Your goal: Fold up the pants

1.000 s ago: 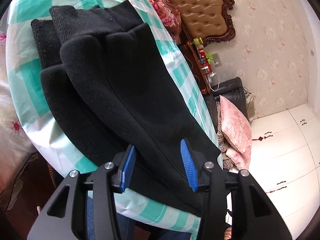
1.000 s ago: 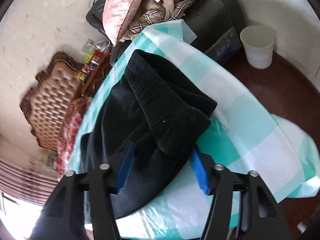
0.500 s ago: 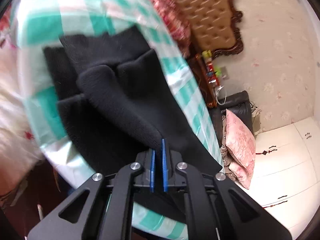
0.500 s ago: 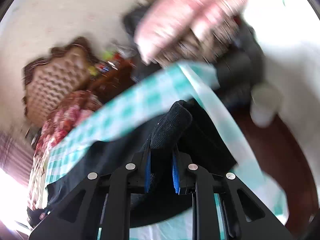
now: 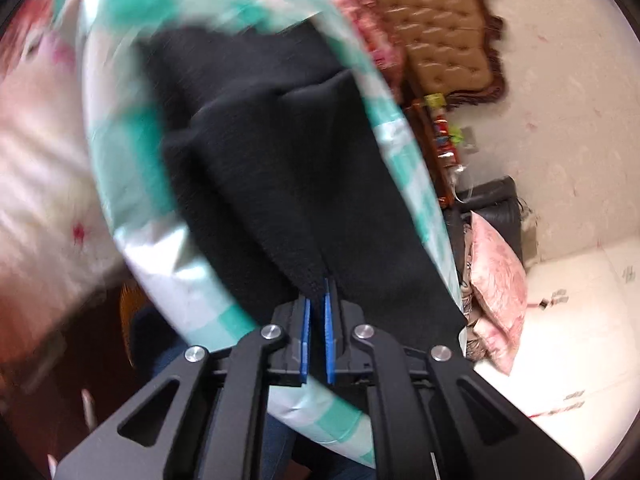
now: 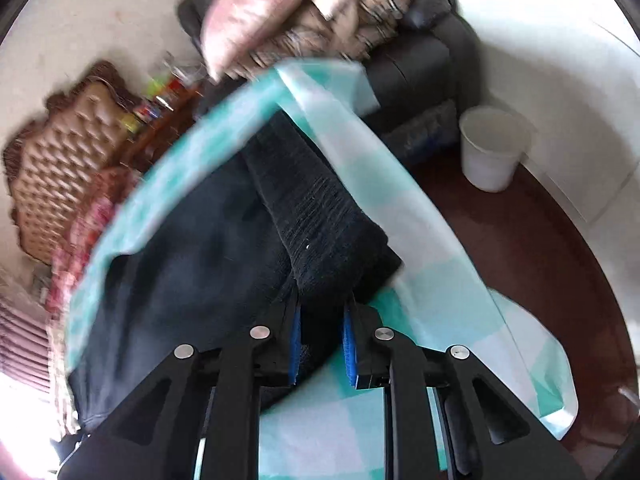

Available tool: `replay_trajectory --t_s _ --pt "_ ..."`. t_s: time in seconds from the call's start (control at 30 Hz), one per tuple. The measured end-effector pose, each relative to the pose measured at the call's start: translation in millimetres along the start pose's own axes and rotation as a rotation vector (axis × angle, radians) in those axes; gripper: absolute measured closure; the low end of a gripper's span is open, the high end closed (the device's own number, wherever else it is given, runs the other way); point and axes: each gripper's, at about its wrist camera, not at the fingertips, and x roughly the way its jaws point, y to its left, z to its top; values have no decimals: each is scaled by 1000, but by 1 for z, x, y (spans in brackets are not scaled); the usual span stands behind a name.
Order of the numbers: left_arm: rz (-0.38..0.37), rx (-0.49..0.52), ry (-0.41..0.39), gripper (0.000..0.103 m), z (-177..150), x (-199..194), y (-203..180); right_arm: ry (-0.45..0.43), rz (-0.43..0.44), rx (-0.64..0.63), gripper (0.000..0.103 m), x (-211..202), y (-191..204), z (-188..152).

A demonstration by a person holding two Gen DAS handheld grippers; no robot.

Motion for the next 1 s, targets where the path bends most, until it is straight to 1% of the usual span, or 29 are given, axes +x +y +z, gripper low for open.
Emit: replay_trajectory --t_s 0.07,0.1,0.13,0.2,0.3,0.37,0.4,0.43,0.5,0.6,0.7,0.77,0.8,0.83,0.87,0.93,0.97,1.0 --pt "-9 8 -14 90 -2 -2 3 -20 -24 -51 85 -3 7 -3" --pt "-11 12 -29 84 0 -5 3 -21 -40 -68 85 -4 9 -4" --pt "-33 7 -51 75 5 -12 5 -20 -60 -86 85 -4 11 -5" --pt "-51 -13 -103 68 14 -23 12 -22 -78 -101 85 -3 11 -6" --pt "-63 -56 -128 70 28 -30 26 -23 -92 -91 85 -3 11 -7" --pt "-63 -55 -126 71 39 -29 32 -28 -108 -91 85 -3 13 -9" --pt "-60 -51 -126 85 44 -30 34 -28 -113 -91 85 -3 13 -9" --pt "-56 -42 -126 96 48 -31 32 -28 -118 -91 85 -3 14 -10" --pt "-17 0 -150 97 51 -41 26 -25 -125 -95 85 -2 15 -11" --pt "23 29 -165 97 45 -45 21 -22 -138 -93 85 -2 16 -11" --pt "68 33 -140 95 41 -37 23 -28 -161 -102 85 -2 19 -12" --pt "120 22 -156 88 38 -39 19 -40 -173 -119 84 -2 21 -15" --pt "143 29 -176 84 37 -43 13 -45 -176 -127 84 -3 21 -17" --pt "179 43 -214 83 34 -49 6 -51 -175 -134 83 -3 21 -18" --pt "240 81 -288 84 28 -60 -3 -55 -173 -139 83 -3 20 -19" --pt "314 166 -394 84 18 -73 -24 -61 -166 -145 80 -3 18 -21" --pt "328 195 -420 84 14 -76 -33 -62 -163 -146 79 -3 17 -21" --pt "338 226 -436 84 10 -78 -41 -62 -161 -145 73 -4 17 -22"
